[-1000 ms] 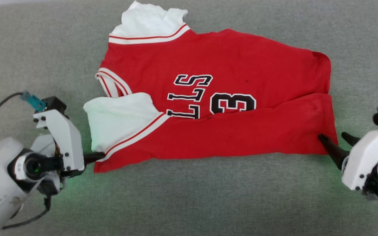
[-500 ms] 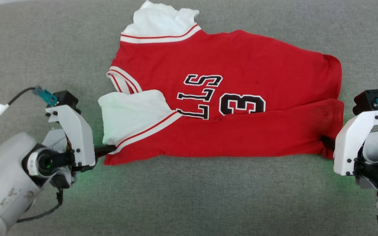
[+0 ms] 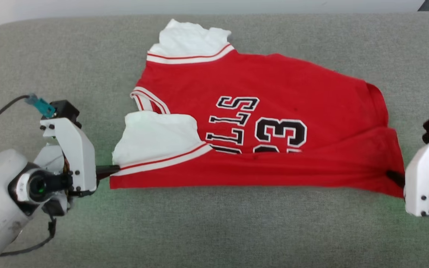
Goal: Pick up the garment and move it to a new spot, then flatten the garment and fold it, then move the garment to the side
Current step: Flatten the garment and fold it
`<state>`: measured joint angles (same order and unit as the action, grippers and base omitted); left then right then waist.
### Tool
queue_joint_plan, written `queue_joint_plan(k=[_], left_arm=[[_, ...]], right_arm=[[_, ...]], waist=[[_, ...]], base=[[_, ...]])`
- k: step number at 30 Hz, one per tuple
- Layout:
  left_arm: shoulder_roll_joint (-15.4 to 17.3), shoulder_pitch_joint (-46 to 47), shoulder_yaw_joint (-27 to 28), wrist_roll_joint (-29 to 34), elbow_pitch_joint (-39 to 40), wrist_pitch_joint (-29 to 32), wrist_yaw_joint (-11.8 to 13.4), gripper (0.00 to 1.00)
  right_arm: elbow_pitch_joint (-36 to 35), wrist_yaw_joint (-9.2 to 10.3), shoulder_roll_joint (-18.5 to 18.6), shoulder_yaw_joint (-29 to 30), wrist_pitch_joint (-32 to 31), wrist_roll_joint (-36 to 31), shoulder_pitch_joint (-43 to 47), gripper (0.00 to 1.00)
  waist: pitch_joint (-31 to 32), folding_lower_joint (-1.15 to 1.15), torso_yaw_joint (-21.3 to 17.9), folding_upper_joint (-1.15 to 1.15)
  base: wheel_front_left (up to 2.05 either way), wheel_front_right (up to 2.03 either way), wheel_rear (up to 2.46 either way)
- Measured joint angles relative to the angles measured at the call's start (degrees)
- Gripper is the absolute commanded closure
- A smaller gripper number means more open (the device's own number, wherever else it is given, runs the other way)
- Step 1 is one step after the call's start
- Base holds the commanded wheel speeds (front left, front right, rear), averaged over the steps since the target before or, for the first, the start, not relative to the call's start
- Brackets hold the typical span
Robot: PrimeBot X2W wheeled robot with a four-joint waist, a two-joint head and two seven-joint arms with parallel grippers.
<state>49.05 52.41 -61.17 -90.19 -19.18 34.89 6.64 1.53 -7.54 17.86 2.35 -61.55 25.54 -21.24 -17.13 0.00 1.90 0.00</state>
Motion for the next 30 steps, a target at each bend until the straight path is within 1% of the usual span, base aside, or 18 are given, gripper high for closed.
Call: queue_joint_plan(k=[2,5,9,12,17,18,19,20,21,22,23,26,30], left_arm=[[1.21,-0.35,-0.01,0.0,2.36,0.43,0.89,1.0],[2.86,-1.55,-0.8,-0.05,5.93,1.75,2.88,1.0],[4.55,-3.3,-1.33,-0.57,10.38,2.5,5.15,1.0],[5.22,-4.48,-1.86,-0.54,12.33,2.38,6.06,1.0],[4.81,-5.91,-3.13,-0.34,12.46,2.48,6.97,1.0],[4.65,-5.94,-3.25,-0.29,12.18,2.53,6.94,1.0],[4.55,-5.94,-3.37,0.12,12.0,2.54,6.53,0.81],[4.45,-5.94,-3.33,0.48,11.63,2.14,6.38,0.44],[4.33,-5.92,-3.32,0.6,11.17,1.81,6.35,0.25],[4.32,-5.81,-3.36,1.07,11.0,1.81,5.92,0.09],[4.32,-5.63,-3.33,1.23,10.87,1.83,5.86,0.0],[4.47,-5.11,-3.14,1.51,10.69,1.92,5.61,0.0],[5.89,-3.97,-2.54,1.57,11.16,2.56,5.71,0.0]], right_arm=[[-1.81,0.0,0.58,0.33,-1.74,0.7,1.7,1.0],[-4.59,0.0,1.01,1.58,-4.03,1.62,3.96,1.0],[-7.35,0.0,0.93,3.26,-6.36,2.13,6.88,1.0],[-8.33,0.0,0.48,4.1,-6.51,2.09,7.9,1.0],[-7.15,0.0,-0.89,3.68,-4.38,0.81,8.11,1.0],[-6.66,0.0,-1.32,3.5,-3.85,0.56,8.05,0.96],[-6.21,0.0,-1.66,3.2,-3.35,0.49,8.0,0.75],[-5.8,0.0,-1.8,2.89,-2.76,0.35,7.9,0.53],[-5.44,0.0,-1.83,2.78,-2.22,0.32,7.63,0.1],[-5.1,0.0,-1.83,2.66,-1.88,0.32,7.49,0.0],[-4.77,0.0,-1.83,2.57,-1.51,0.32,7.47,0.0],[-4.39,0.01,-1.83,2.76,-0.49,0.45,7.37,0.0],[-5.16,0.01,-2.24,3.08,0.14,0.74,7.4,0.0]], waist=[[0.24,0.0,-0.08,0.0],[0.32,0.0,-0.1,0.0],[0.15,0.0,-0.23,0.0],[-0.15,0.0,-0.42,0.0],[-0.61,0.0,-0.9,0.0],[-0.69,0.0,-1.01,0.0],[-0.75,0.0,-1.12,0.0],[-0.83,0.0,-1.2,0.0],[-0.87,0.0,-1.27,0.0],[-0.83,0.0,-1.31,0.0],[-0.73,0.0,-1.32,0.0],[-0.27,0.0,-1.34,0.0],[0.52,0.0,-1.39,0.0]], base=[[0.0,0.0,0.0],[0.0,0.0,0.0],[0.0,0.0,0.0],[0.0,0.0,0.0],[0.0,0.0,0.0],[0.0,0.0,0.0],[0.0,0.0,0.0],[0.0,0.0,0.0],[0.0,0.0,0.0],[0.0,0.0,0.0],[0.0,0.0,0.0],[0.0,0.0,0.0],[0.0,0.0,0.0]])
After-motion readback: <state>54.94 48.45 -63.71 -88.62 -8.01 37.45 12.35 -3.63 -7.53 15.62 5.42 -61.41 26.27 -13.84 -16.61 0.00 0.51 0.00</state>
